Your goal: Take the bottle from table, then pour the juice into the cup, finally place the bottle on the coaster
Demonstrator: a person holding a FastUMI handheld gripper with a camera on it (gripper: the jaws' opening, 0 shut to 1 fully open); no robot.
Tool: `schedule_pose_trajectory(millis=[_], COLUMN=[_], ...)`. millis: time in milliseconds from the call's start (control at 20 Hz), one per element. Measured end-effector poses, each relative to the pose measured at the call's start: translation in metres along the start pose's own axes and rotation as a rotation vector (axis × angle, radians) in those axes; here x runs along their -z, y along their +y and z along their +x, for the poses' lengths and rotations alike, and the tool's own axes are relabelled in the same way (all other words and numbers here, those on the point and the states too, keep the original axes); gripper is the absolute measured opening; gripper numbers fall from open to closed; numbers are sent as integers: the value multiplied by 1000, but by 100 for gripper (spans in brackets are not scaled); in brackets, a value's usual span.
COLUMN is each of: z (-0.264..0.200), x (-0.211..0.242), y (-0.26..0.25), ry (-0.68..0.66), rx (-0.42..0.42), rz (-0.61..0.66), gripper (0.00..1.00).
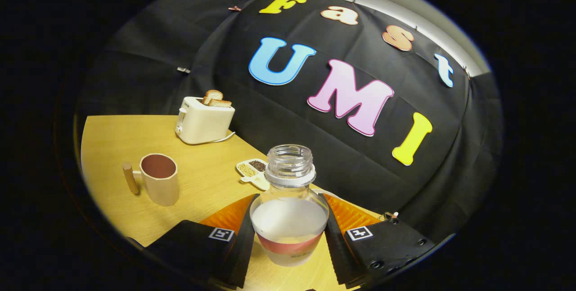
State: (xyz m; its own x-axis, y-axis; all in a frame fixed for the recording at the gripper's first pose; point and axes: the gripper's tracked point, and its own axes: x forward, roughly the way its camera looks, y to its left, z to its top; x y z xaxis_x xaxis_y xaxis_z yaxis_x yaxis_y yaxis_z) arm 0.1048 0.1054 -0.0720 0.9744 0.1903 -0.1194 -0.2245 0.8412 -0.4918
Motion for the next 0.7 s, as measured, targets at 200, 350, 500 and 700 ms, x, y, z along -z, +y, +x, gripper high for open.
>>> schedule_pose_trajectory(millis=[200, 350, 500, 700], z=[13, 21, 28, 39], x=[-11, -16, -20, -11], y=[26, 41, 58, 82], ry=[25, 35, 28, 50], rx=[-3, 13, 15, -12], rz=[-116, -230, -351, -440], gripper=[75, 75, 75, 75])
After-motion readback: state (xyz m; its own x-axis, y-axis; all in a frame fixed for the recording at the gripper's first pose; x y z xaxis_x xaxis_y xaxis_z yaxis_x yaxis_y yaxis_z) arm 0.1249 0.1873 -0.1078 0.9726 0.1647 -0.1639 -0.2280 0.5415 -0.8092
